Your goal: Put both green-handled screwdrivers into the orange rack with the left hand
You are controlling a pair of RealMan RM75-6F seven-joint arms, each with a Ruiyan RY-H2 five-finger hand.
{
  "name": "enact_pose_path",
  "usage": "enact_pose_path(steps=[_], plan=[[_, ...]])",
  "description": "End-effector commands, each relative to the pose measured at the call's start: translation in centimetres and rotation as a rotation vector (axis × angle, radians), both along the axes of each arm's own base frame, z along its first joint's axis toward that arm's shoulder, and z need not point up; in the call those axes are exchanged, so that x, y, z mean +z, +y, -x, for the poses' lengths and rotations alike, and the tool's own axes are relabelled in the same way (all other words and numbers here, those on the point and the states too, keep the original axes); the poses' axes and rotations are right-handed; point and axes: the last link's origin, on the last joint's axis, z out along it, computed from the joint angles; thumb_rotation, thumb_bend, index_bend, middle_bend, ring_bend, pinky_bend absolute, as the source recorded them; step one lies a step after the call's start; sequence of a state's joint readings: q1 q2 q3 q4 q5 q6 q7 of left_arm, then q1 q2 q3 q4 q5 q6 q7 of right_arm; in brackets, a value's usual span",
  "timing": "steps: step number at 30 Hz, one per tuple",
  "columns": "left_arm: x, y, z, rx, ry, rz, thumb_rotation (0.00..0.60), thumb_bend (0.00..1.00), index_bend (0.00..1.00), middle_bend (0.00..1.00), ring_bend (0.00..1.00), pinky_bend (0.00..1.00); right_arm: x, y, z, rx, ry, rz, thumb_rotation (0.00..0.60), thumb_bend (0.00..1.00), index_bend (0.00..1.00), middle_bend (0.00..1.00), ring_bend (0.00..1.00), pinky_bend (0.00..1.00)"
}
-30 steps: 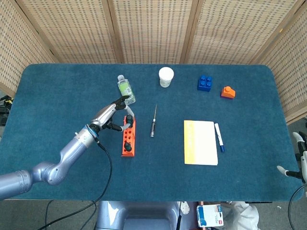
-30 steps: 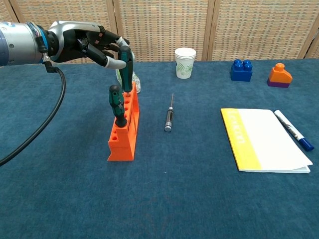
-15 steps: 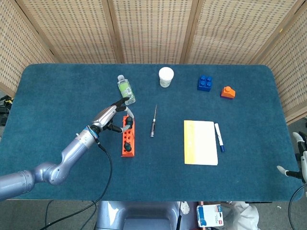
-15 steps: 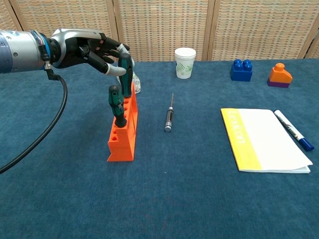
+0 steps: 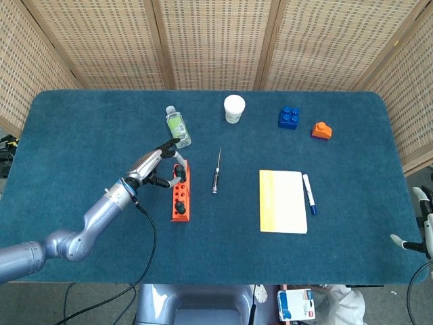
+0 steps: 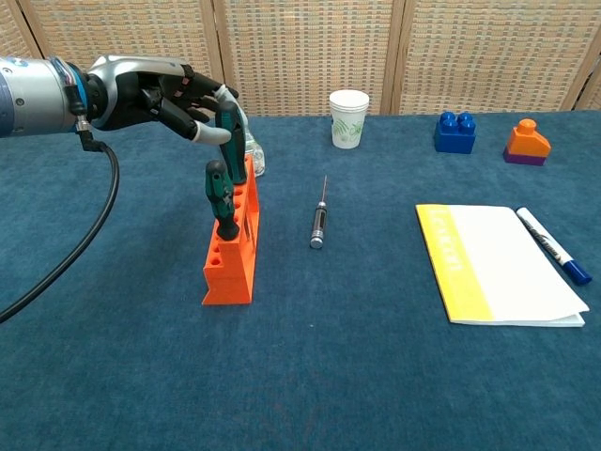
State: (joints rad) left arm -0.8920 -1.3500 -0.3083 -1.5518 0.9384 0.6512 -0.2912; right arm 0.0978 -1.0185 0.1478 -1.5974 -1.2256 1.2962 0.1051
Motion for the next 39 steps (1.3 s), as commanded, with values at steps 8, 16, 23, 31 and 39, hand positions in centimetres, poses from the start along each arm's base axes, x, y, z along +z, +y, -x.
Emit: enact_pose_path(steps=[8, 16, 23, 31, 39], plan=[[0.5, -0.2, 0.1, 0.003, -0.008, 0.003, 0.6, 0.32, 0.31, 0.0, 0.0, 0.0, 0.0, 0.0, -0.1, 0.001, -0.002, 0.0, 0.6, 0.0, 0.0, 0.0, 0.0, 0.0], [2.0, -0.7, -0.1, -0.017, -0.022, -0.02, 0.6, 0.21, 0.26, 0.0, 0.0, 0.0, 0.0, 0.1, -0.2, 0.002, -0.003, -0.001, 0.6, 0.0, 0.0, 0.0, 0.0, 0.0], [5.1, -1.9, 0.7, -0.037, -0.031, -0.089, 0.6, 0.0, 0.0, 0.0, 0.0, 0.0, 0.1, 0.3, -0.3, 0.01, -0.006, -0.002, 0.6, 0.0, 0.0, 0.0, 0.0, 0.0], [11.2, -7.0, 9.9, -0.019, 0.179, -0.394, 0.6, 0.0, 0.0, 0.0, 0.0, 0.0, 0.5, 0.5, -0.5, 0.028, -0.012, 0.02, 0.6, 0.0, 0.0, 0.0, 0.0, 0.0], [14.1, -14.9, 16.3, 0.071, 0.449, -0.546, 0.6, 0.0, 0.0, 0.0, 0.0, 0.0, 0.4, 0.5, -1.0, 0.093, 0.029, 0.053, 0.6, 0.0, 0.0, 0.0, 0.0, 0.0]])
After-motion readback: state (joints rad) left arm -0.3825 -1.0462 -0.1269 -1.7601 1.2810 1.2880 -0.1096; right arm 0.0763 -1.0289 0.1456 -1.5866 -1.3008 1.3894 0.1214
